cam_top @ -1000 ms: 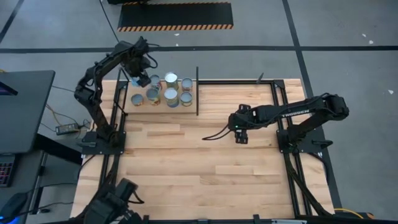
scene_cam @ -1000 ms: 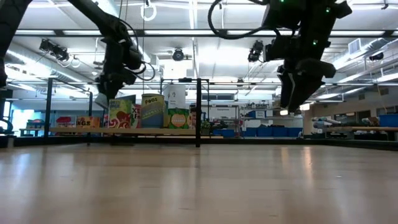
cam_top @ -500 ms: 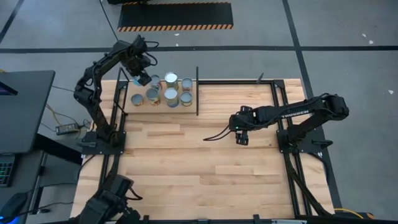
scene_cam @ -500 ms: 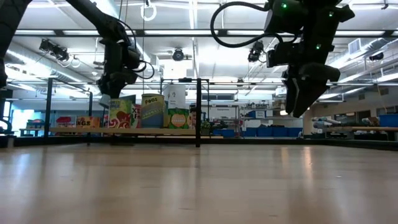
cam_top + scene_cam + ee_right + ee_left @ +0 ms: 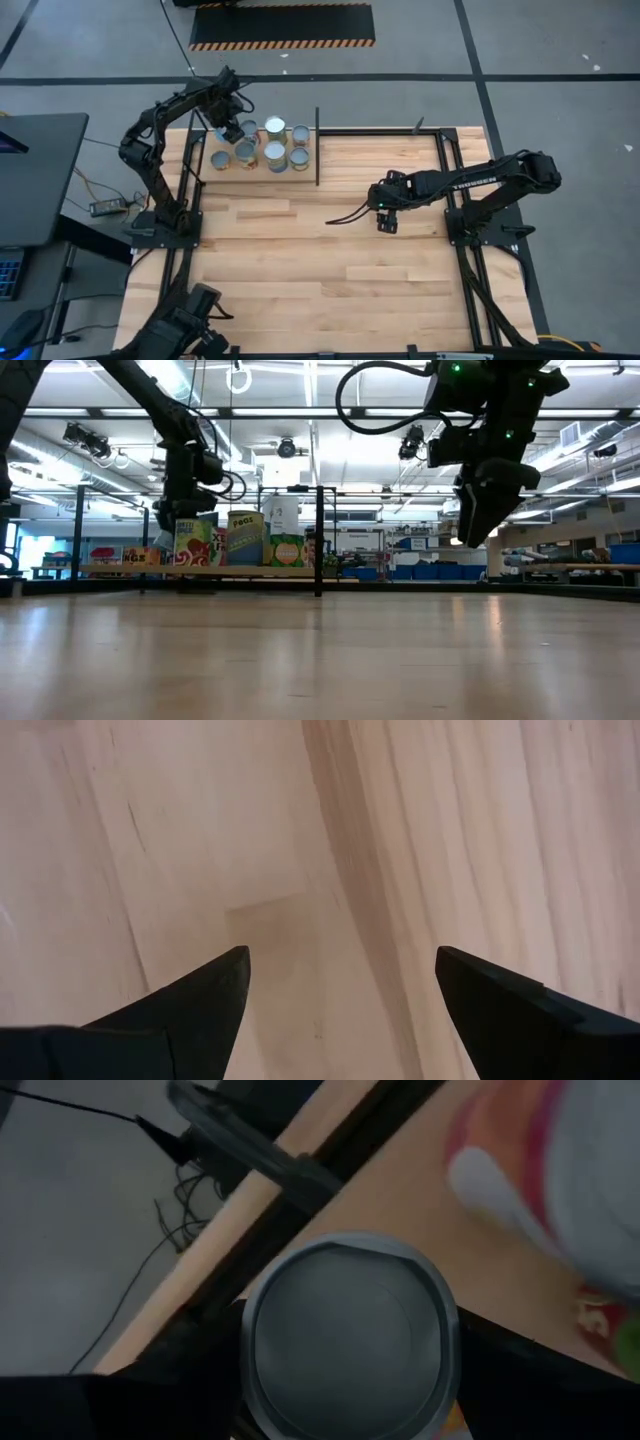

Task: Pick and place cans onto a shelf
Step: Put the canned salmon on the shelf

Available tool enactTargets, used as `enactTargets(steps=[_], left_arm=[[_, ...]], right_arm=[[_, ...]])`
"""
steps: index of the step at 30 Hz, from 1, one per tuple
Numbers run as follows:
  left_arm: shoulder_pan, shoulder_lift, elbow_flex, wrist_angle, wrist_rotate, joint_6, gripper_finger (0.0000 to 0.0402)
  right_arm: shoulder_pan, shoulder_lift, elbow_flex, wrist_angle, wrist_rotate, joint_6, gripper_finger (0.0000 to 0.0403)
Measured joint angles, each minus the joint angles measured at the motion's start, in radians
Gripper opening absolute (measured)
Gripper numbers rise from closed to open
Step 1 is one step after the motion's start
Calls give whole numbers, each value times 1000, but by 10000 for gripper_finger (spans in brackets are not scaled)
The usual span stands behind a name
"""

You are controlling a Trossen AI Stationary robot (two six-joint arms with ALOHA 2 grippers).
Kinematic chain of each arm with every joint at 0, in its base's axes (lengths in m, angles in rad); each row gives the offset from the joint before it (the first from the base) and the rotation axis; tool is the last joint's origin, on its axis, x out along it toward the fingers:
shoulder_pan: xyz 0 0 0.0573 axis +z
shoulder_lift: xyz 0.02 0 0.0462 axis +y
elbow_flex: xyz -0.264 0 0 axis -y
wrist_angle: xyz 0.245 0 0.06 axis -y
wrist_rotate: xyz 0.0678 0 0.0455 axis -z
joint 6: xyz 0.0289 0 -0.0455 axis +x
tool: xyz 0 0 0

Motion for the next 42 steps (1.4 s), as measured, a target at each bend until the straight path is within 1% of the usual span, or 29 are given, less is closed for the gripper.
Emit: enactTargets(steps=[4,8,12,17,20,24,30,36,42], left_arm=[[1,17,0,3,-13,-10,288],[5,26,-5,0,5,-20,288],[-1,27,-39,2,4,6,288],[-21,28,-44,8,-24,31,289],[-22,28,-44,7,-25,30,300],[-21,27,-44,9,-71,14,316],[-22,27,-44,-3,-67,2,334],[-25,27,-44,-9,-65,1,346],[-32,27,-44,-15,-74,-1,347]], right_arm=[[1,0,0,0,-17,11,327],[1,0,0,1,-20,11,327],[1,0,0,1,-20,11,327],[1,0,0,1,-20,11,327],[2,0,0,1,-20,11,327],[4,0,0,1,-20,11,327],[4,0,0,12,-20,9,327],[4,0,0,19,-20,7,327],[4,0,0,19,-20,7,327]])
